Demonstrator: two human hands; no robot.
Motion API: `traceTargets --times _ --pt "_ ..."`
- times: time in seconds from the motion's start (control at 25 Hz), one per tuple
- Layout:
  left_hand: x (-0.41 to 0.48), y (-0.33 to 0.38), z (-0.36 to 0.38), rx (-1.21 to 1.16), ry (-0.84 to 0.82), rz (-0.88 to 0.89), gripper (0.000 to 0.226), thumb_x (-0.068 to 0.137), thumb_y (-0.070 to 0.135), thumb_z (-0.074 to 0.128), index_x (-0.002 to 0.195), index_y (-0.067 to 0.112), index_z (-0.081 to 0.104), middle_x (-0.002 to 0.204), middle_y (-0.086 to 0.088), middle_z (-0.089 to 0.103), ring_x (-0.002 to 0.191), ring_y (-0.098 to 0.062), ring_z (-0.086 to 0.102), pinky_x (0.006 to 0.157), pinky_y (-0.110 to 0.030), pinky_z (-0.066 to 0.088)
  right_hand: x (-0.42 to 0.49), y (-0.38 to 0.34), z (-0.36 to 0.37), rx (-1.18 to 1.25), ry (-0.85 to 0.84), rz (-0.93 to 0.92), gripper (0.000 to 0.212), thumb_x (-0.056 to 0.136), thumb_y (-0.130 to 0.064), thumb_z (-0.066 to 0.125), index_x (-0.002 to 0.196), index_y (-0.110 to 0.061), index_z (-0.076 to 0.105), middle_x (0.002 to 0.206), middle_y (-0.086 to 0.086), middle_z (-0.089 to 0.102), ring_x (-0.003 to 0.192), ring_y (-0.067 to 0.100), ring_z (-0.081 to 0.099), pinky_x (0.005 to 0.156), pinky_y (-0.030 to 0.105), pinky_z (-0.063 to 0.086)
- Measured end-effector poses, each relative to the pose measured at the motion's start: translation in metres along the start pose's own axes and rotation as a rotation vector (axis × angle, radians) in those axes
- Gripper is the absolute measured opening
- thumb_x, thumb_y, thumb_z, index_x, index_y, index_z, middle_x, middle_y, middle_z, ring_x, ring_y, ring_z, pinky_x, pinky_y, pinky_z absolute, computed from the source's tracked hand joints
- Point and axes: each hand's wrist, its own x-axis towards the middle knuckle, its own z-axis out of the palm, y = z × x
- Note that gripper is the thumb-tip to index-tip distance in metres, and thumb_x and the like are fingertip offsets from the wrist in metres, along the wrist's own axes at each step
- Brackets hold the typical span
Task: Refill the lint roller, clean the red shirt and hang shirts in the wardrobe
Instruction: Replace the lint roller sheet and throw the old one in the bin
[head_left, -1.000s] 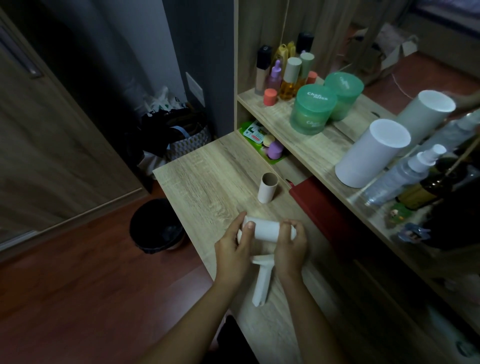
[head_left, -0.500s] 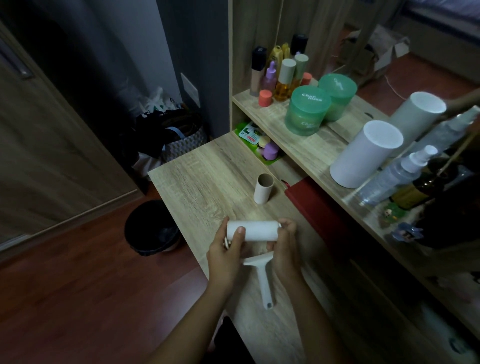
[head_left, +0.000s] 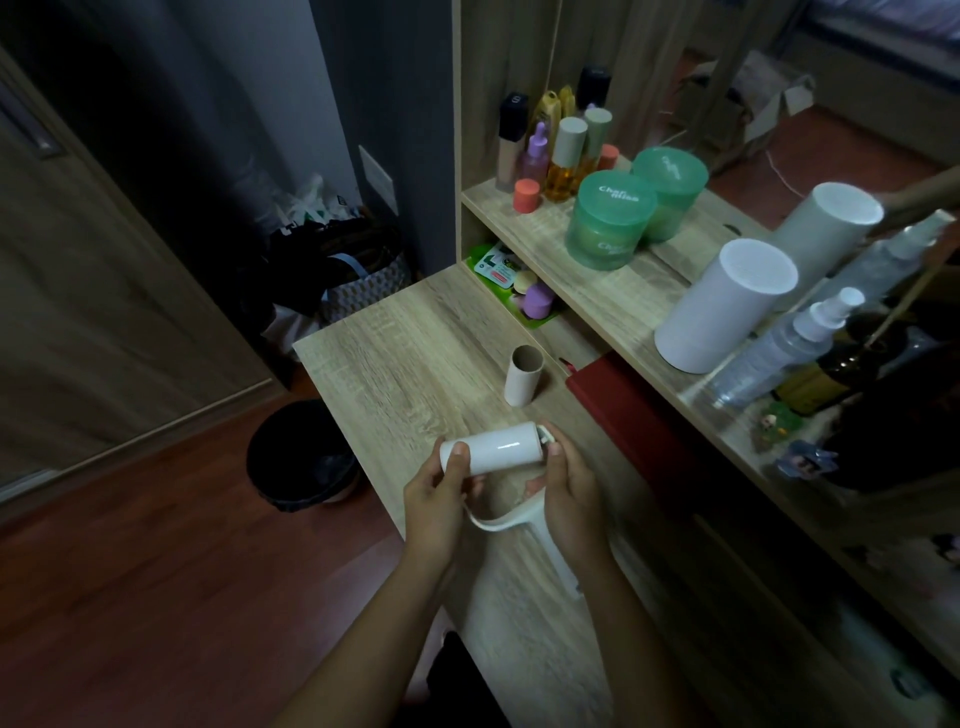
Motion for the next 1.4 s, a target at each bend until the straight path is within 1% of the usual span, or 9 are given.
traceTargets --times 0.2,0.36,0.48,0.6,0.88,0.96,1.04,1.2,1.4 --pt "0.004 -0.001 0.001 -0.078 0.057 -0.032 0.027 0.09 0.019 0.059 0.112 0.006 0.064 0.088 -0.007 0.065 0.076 -0.017 0.06 0.064 -0.024 0.052 0.002 0.004 -0.003 -0.02 0.037 -0.011 0.034 0.099 -0.017 0.035 0.129 -0.019 0.052 0.123 0.002 0.049 0.069 0.009 0.065 0.057 0.012 0.05" --pt "0.009 0.001 -0.007 -0.091 0.195 -0.016 0.023 0.09 0.02 0.058 0.105 0.004 0.065 0.082 -0.007 0.063 0.074 -0.017 0.059 0.071 -0.03 0.052 0.005 0.024 -0.005 -0.211 0.096 0.012 0.034 0.099 -0.015 0.036 0.126 -0.012 0.056 0.125 0.009 0.048 0.101 0.023 0.058 0.087 0.031 0.051" --pt "0.008 -0.001 -0.016 -0.05 0.216 -0.017 0.013 0.09 0.021 0.059 0.091 0.012 0.068 0.083 -0.008 0.063 0.073 -0.019 0.06 0.075 -0.034 0.053 0.005 0.043 -0.004 -0.27 0.097 0.086 0.033 0.098 -0.012 0.037 0.125 -0.003 0.055 0.126 0.015 0.047 0.098 0.018 0.054 0.084 0.021 0.044" --pt "0.003 -0.001 -0.015 -0.035 0.207 -0.016 0.012 0.089 0.021 0.06 0.081 0.022 0.068 0.08 -0.006 0.065 0.073 -0.019 0.062 0.078 -0.035 0.052 0.002 0.053 -0.001 -0.32 0.127 0.087 0.033 0.098 -0.011 0.038 0.124 -0.002 0.056 0.123 0.017 0.049 0.099 0.021 0.056 0.087 0.027 0.044" --pt "0.002 0.001 -0.012 -0.04 0.183 -0.002 0.01 0.089 0.022 0.061 0.09 0.019 0.07 0.078 -0.002 0.066 0.073 -0.017 0.061 0.073 -0.031 0.052 0.001 0.054 -0.006 -0.725 0.196 -0.017 0.036 0.095 -0.017 0.041 0.128 -0.01 0.054 0.121 0.016 0.056 0.107 0.027 0.052 0.091 0.037 0.041" --pt "0.003 0.003 -0.011 -0.052 0.145 -0.008 0.01 0.089 0.021 0.061 0.09 0.02 0.071 0.075 0.001 0.068 0.074 -0.016 0.062 0.074 -0.03 0.051 0.003 0.032 -0.011 -0.531 0.2 -0.057 0.038 0.096 -0.017 0.041 0.133 -0.011 0.049 0.131 0.011 0.052 0.118 0.024 0.048 0.093 0.029 0.036" --pt "0.003 0.005 -0.009 -0.052 0.087 -0.012 0.014 0.089 0.02 0.06 0.084 0.025 0.072 0.075 0.004 0.07 0.077 -0.016 0.063 0.075 -0.03 0.051 0.01 0.009 -0.013 -0.273 0.019 0.004 0.039 0.098 -0.024 0.04 0.135 -0.015 0.047 0.135 0.004 0.051 0.125 0.018 0.047 0.097 0.026 0.034" --pt "0.003 0.007 -0.007 -0.074 0.044 0.006 0.014 0.091 0.016 0.057 0.094 0.026 0.068 0.089 0.0 0.066 0.084 -0.015 0.062 0.078 -0.029 0.052 0.018 -0.014 -0.012 0.088 -0.336 0.19 0.033 0.097 -0.027 0.045 0.126 -0.016 0.055 0.118 0.0 0.063 0.107 0.01 0.06 0.096 0.028 0.048" --pt "0.011 0.001 -0.021 0.006 0.112 0.041 0.034 0.089 0.021 0.06 0.122 0.011 0.06 0.095 -0.002 0.066 0.086 -0.013 0.063 0.07 -0.023 0.054 0.04 -0.01 -0.018 -0.043 -0.17 0.145 0.028 0.085 -0.016 0.065 0.112 -0.009 0.064 0.105 0.006 0.07 0.097 0.018 0.065 0.085 0.031 0.052"
